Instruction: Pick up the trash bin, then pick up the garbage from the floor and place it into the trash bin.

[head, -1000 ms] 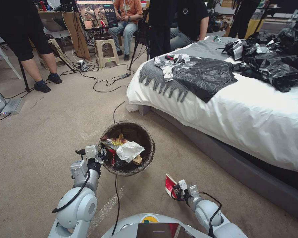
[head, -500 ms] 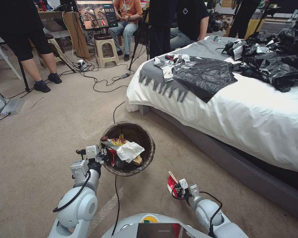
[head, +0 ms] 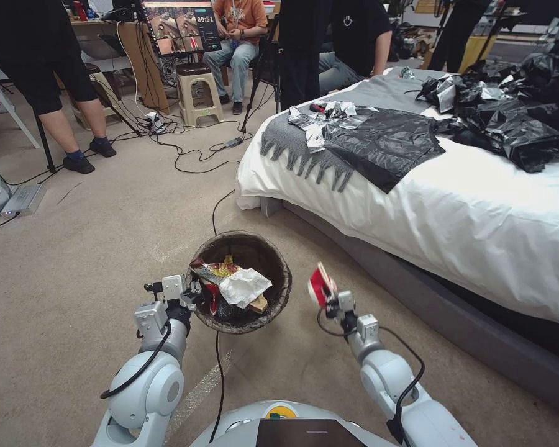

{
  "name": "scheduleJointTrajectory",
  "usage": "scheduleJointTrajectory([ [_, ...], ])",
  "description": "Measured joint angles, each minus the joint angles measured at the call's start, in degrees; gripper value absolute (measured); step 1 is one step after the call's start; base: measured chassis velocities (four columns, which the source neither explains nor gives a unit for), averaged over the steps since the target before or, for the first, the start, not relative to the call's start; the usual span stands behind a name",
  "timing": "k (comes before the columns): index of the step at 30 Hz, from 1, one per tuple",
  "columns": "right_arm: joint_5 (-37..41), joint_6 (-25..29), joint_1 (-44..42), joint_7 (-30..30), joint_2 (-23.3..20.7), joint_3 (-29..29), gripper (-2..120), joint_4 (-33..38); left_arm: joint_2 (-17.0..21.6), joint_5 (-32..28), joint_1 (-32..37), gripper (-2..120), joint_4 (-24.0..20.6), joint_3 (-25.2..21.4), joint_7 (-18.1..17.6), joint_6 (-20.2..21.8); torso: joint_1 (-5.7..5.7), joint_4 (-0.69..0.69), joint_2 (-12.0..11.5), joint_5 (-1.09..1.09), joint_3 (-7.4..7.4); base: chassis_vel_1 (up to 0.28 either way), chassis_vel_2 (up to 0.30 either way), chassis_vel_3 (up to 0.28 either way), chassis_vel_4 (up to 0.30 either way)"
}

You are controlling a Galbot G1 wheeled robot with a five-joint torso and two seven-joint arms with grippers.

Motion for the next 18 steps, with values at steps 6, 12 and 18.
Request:
scheduleJointTrajectory([
  [6,-3.7,9.6,0.3,-0.4,1.0,1.0,0,9.0,0.1,-2.0,0.4,4,-0.4,-0.2,-1.0,2.4,0.0,0.01,0.0,0.0,0.0,0.0,0.0,0.0,0.0],
  [12,-4.2,16.8,-1.0,-8.0,0.8,1.2,0,18.5,0.1,-3.4,0.6,4,-0.5,-0.1,-2.1,5.0,0.0,-0.01,0.0,0.0,0.0,0.0,0.0,0.0,0.0],
  [18,-1.5,18.4,-1.2,-14.0,0.2,0.4,0,24.3,0.3,-3.5,0.9,4,-0.5,-0.1,-2.3,6.0,0.0,0.0,0.0,0.0,0.0,0.0,0.0,0.0,0.0],
])
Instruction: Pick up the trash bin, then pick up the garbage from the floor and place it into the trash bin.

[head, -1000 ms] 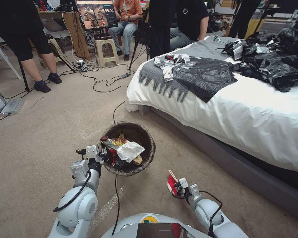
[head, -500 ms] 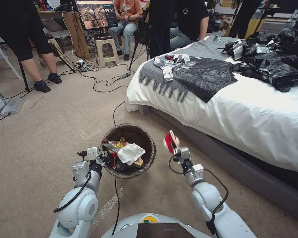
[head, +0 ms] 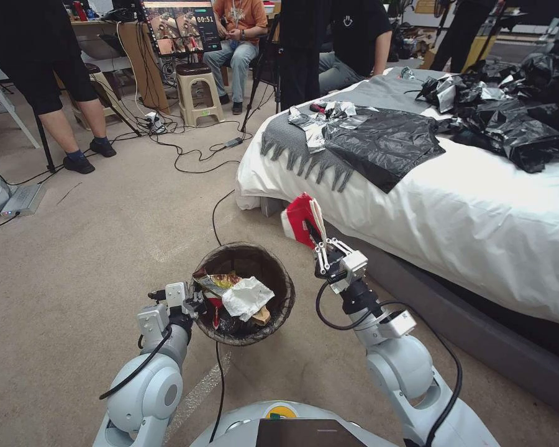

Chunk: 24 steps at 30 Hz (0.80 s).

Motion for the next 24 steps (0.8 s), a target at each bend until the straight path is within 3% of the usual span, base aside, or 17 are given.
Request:
scheduleJointTrajectory([
  [10,0.9,-0.7,-1.8,-4.1,-5.4,-5.5,0,2.7,-0.1,0.1,0.4,4,-0.2,0.3,0.0,0.3,0.0,-0.01,0.0,0.01,0.0,0.0,0.0,0.0,0.0],
  [24,-0.7,-1.5,-0.6,-3.8,-6.5,-12.6,0,-2.9,-0.1,0.1,1.0,4,-0.4,0.5,0.1,0.3,0.0,0.0,0.0,0.01,0.0,0.0,0.0,0.0,0.0],
])
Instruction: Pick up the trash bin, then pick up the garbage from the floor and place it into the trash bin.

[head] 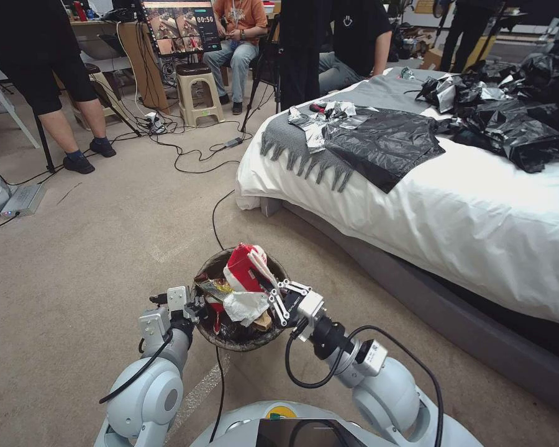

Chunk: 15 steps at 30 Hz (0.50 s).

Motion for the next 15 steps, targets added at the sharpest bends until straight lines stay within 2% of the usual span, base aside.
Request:
scheduleJointTrajectory([
  [15,0.7,-0.6,2.3,1.7,1.2,-2.6,0,-7.8,-0.1,-0.2,0.4,4,-0.7,0.4,0.0,0.1,0.0,0.0,0.0,0.0,0.0,0.0,0.0,0.0,0.0],
])
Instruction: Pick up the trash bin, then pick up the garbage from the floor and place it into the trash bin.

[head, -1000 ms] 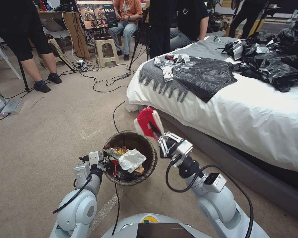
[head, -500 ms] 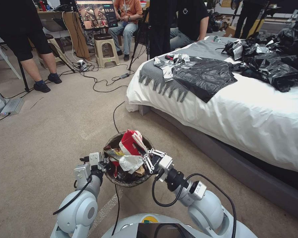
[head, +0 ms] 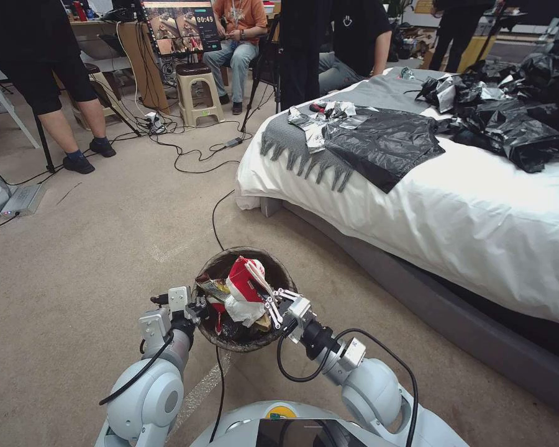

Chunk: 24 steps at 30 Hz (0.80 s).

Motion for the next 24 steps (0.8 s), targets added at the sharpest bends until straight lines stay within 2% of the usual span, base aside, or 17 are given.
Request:
scheduleJointTrajectory([
  [15,2.7,-4.3,1.0,3.6,1.0,-1.7,2,-2.8,-0.4,0.0,-0.1,4,-0.2,0.7,0.0,0.0,0.0,0.0,0.0,0.0,0.0,0.0,0.0,0.0,0.0],
  [17,2.7,-4.5,1.0,3.6,0.9,-1.7,13,-2.8,-0.3,0.0,-0.1,4,-0.3,0.6,-0.1,0.0,0.0,0.0,0.0,0.0,0.0,0.0,0.0,0.0,0.0],
  [18,2.7,-4.5,1.0,3.6,0.9,-1.7,13,-2.8,-0.3,0.0,-0.1,4,-0.3,0.6,-0.1,0.0,0.0,0.0,0.0,0.0,0.0,0.0,0.0,0.0,0.0],
  [21,2.6,-4.7,1.0,3.6,0.9,-1.7,28,-2.4,-0.3,-0.1,-0.2,4,-0.3,0.5,-0.1,0.0,0.0,0.0,0.0,0.0,0.0,0.0,0.0,0.0,0.0],
  [22,2.6,-4.7,1.0,3.6,0.9,-1.7,28,-2.4,-0.3,-0.1,-0.2,4,-0.3,0.5,-0.1,0.0,0.0,0.0,0.0,0.0,0.0,0.0,0.0,0.0,0.0],
  [24,2.5,-4.8,1.0,3.6,0.9,-1.7,37,-2.3,-0.4,-0.1,-0.2,4,-0.3,0.6,-0.1,0.0,0.0,0.0,0.0,0.0,0.0,0.0,0.0,0.0,0.0],
])
